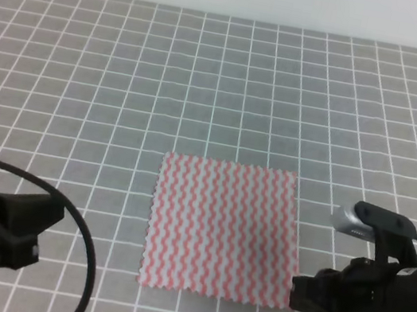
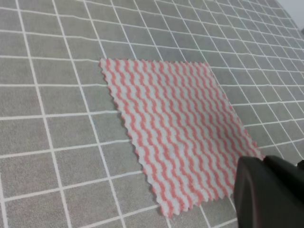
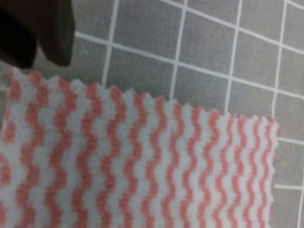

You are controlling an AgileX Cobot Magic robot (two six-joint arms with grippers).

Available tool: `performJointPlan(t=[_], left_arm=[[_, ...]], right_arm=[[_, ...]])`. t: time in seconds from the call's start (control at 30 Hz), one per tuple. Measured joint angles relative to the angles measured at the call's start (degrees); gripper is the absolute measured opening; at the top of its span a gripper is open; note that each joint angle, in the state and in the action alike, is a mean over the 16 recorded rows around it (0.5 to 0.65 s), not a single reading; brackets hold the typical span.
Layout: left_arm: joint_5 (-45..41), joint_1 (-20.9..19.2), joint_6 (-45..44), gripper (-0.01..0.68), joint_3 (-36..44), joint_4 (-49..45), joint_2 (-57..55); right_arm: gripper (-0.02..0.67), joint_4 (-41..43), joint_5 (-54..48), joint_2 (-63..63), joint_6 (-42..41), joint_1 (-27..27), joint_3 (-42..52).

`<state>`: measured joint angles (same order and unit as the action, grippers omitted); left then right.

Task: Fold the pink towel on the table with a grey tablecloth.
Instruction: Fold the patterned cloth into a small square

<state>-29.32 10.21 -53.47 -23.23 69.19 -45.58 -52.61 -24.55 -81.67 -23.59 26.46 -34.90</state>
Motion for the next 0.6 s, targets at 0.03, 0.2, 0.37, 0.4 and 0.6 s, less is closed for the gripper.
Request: performJointPlan(t=[0.03,0.2,0.37,0.4,0.6], left_arm=[[0.0,0.0,0.0,-0.002,0.0,0.0,0.0],[-0.1,0.0,-0.1,-0.002,0.0,0.0,0.0],[-0.2,0.0,-0.1,-0.001,0.0,0.0,0.0],[-0.2,0.0,-0.1,-0.001,0.0,0.0,0.0],[-0.2,0.0,-0.2,-0.001,0.0,0.0,0.0]], right_arm=[[0.166,-0.1,0.1,-0.4,0.2,0.0,-0.2],[0.246,-1.0,0.3,-1.8,0.9,0.0,-0.5],[0.273,-2.8,0.5,-3.0,0.9,0.0,-0.5],[0.279,-3.1,0.5,-3.3,0.8,0.0,-0.5],[0.279,-5.0,0.8,-5.3,0.0,0.0,-0.6]])
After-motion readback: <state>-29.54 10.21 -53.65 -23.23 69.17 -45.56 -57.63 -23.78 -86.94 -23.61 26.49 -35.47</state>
